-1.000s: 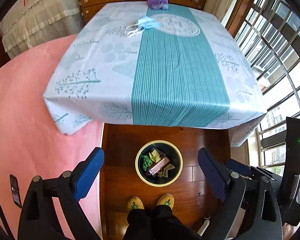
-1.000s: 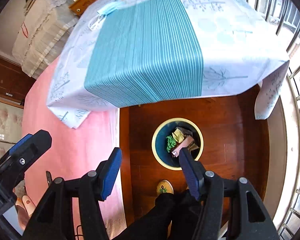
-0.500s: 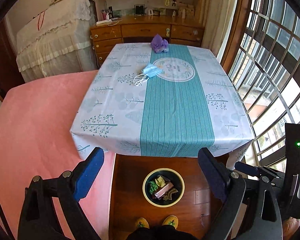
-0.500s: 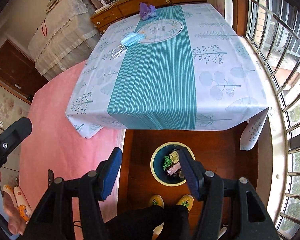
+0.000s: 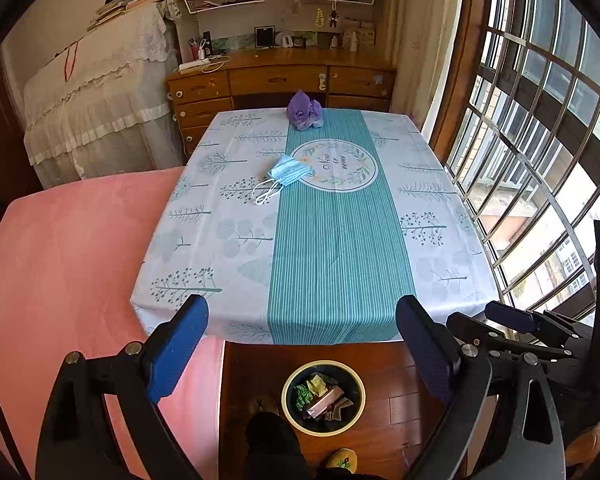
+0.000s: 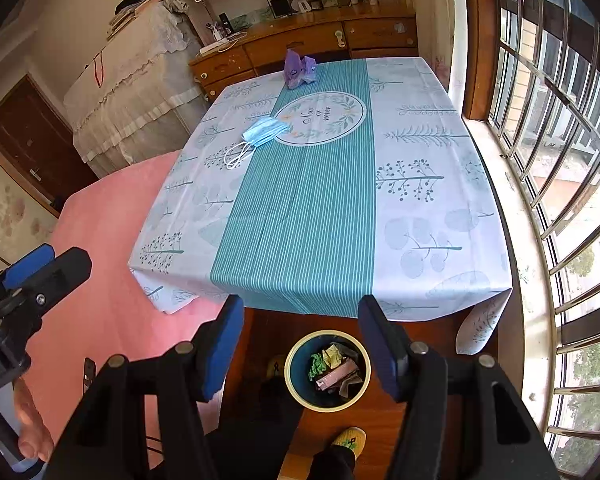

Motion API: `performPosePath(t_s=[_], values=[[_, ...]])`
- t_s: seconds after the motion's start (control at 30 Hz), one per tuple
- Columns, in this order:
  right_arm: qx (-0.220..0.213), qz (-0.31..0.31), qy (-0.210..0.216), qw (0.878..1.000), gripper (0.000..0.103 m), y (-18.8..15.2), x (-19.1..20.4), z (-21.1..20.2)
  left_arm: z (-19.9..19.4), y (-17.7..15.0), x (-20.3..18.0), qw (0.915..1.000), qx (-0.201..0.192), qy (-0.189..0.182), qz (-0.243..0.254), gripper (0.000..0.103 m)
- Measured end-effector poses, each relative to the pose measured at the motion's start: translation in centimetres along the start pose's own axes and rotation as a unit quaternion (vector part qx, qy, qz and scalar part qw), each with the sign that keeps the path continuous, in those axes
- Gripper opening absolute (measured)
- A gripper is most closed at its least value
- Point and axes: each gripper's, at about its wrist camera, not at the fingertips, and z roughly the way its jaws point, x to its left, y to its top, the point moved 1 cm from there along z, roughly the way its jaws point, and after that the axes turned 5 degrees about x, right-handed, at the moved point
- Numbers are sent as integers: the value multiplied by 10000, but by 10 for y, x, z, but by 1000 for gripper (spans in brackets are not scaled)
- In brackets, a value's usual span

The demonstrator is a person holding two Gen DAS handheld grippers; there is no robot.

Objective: Collect trash
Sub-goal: 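Raise both tools back toward the mask and purple bag, then grasp the blue face mask with the left gripper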

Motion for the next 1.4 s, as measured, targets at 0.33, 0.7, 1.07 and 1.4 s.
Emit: performPosePath(t_s=[0.33,0.7,1.07,1.4], values=[[-150,404,-331,9985,60,83,-9,47,91,91,19,9985,216,-377,327,94],[129,1439,-689,9871,60,199,-4,146,259,219,75,9856,1241,-662,936,94],[451,1868,-854,9776,60,255,-5,217,386,244,65,9636,2145,-1080,1178,94],[545,1932,-853,9759,60,264,3,233,433,239,57,9553,2416,-905,1447,82]])
